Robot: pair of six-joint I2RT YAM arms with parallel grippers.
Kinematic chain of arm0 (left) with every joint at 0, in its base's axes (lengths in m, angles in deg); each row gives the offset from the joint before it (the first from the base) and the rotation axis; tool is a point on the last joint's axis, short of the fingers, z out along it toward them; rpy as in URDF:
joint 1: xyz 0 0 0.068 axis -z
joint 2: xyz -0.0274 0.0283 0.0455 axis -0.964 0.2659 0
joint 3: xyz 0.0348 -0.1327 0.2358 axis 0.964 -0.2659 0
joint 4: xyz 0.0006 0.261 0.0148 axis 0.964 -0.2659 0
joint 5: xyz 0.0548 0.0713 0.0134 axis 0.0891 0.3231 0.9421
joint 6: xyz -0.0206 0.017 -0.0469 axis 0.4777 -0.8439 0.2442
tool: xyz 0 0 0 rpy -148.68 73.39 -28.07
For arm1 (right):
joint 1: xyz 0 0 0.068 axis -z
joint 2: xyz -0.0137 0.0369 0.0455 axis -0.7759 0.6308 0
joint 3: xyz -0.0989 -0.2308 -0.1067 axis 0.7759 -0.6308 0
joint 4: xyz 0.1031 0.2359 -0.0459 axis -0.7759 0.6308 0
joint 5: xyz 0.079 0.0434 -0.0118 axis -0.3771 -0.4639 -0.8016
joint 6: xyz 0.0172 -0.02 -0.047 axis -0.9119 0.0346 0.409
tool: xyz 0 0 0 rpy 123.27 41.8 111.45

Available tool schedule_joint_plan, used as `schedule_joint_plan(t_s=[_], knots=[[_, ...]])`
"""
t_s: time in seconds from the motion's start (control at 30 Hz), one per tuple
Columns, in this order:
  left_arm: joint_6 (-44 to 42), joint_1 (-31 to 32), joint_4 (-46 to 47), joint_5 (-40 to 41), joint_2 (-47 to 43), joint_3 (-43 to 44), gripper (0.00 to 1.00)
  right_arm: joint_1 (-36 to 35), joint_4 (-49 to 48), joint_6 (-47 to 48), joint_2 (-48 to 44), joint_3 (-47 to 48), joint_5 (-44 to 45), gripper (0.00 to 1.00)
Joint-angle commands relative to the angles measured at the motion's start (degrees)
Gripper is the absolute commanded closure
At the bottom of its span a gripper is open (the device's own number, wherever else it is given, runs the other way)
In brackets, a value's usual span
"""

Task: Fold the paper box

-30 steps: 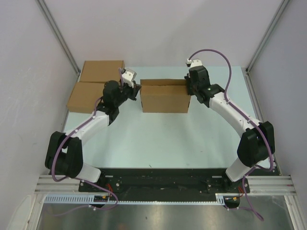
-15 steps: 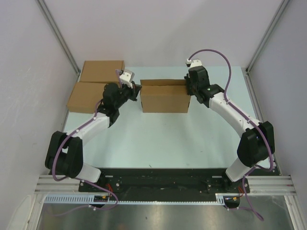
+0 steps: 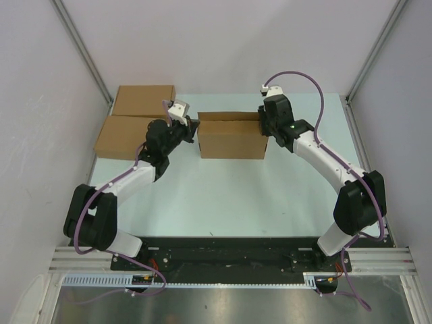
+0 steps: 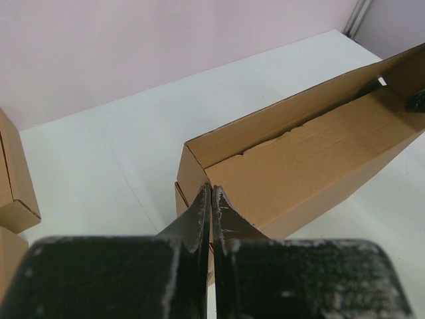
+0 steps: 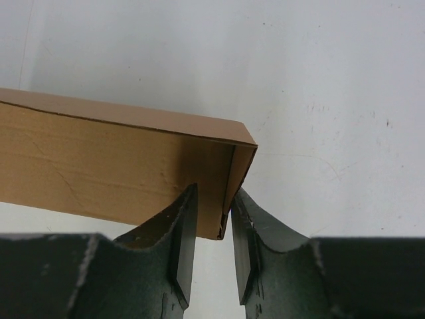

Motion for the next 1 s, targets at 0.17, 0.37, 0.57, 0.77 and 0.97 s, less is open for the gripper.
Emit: schedule_joint_plan(t_s=[0.17, 0.37, 0.57, 0.77, 0.97], knots=[[1.0, 2.3, -8.2, -3.7, 1.6, -1.4, 0.99, 0.6, -0.3, -3.2, -2.6, -0.4, -0.8, 0.69], [0.5, 2.2, -8.9, -3.0, 1.3, -1.1, 1.00, 0.9, -0.6, -3.7, -3.9, -0.4, 1.6, 0.69], [0.5, 2.2, -9.8, -3.2, 1.1, -0.5, 1.00, 1.5, -0.3, -3.6, -3.0, -0.4, 1.2, 0.95], [0.7, 2.2, -10.0, -2.9, 0.9, -0.6, 1.00, 1.6, -0.4, -3.3, -2.7, -1.1, 0.9, 1.00], [1.0, 2.2, -10.4, -2.7, 0.9, -0.4, 0.93, 1.5, -0.7, -3.4, -2.6, -2.5, 0.4, 1.00]])
